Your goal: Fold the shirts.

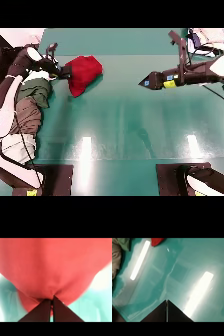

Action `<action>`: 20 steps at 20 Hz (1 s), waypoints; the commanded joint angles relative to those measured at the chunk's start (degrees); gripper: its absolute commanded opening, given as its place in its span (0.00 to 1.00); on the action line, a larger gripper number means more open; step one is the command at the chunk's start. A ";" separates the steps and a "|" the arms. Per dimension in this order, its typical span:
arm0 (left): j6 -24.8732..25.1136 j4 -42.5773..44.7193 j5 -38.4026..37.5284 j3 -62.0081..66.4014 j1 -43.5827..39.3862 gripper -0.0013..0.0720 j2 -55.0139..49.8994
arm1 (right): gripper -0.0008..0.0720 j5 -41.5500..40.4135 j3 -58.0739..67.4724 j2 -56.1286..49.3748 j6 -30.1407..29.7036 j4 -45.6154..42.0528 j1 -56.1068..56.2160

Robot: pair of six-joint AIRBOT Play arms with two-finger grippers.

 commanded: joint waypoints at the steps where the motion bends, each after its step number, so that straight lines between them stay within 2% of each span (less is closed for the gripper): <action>1: 7.37 -8.87 -5.40 9.55 -0.02 0.05 5.33 | 0.03 -0.17 8.07 0.04 -0.04 -6.88 0.02; 2: 9.73 -13.42 -8.46 13.94 -0.02 0.05 7.80 | 0.03 -0.20 10.73 0.04 -0.02 -9.05 0.02; 4: 11.28 -21.59 -13.09 20.55 -0.37 0.05 12.96 | 0.03 -0.24 15.65 0.04 0.00 -13.14 0.02; 6: 12.90 -26.10 -13.77 21.29 -2.47 0.05 19.47 | 0.03 0.11 19.93 0.04 0.00 -16.13 0.02; 10: 12.92 -24.13 -16.90 20.00 -11.10 0.05 26.38 | 0.03 0.87 26.03 0.04 0.00 -18.75 0.02; 13: 12.44 -14.32 -18.58 12.57 -18.78 0.05 26.53 | 0.03 5.14 28.13 0.07 0.02 -18.64 0.02; 15: 12.24 -11.02 -17.66 3.76 -22.56 0.05 25.94 | 0.03 9.14 28.61 0.20 0.02 -18.67 0.02; 19: 12.28 -11.47 -10.93 -9.29 -25.62 0.06 22.08 | 0.03 12.70 28.52 0.24 0.02 -18.67 0.02; 20: 12.24 -10.86 -10.60 -9.35 -25.07 0.26 20.87 | 0.03 12.96 28.52 0.24 0.02 -18.69 0.02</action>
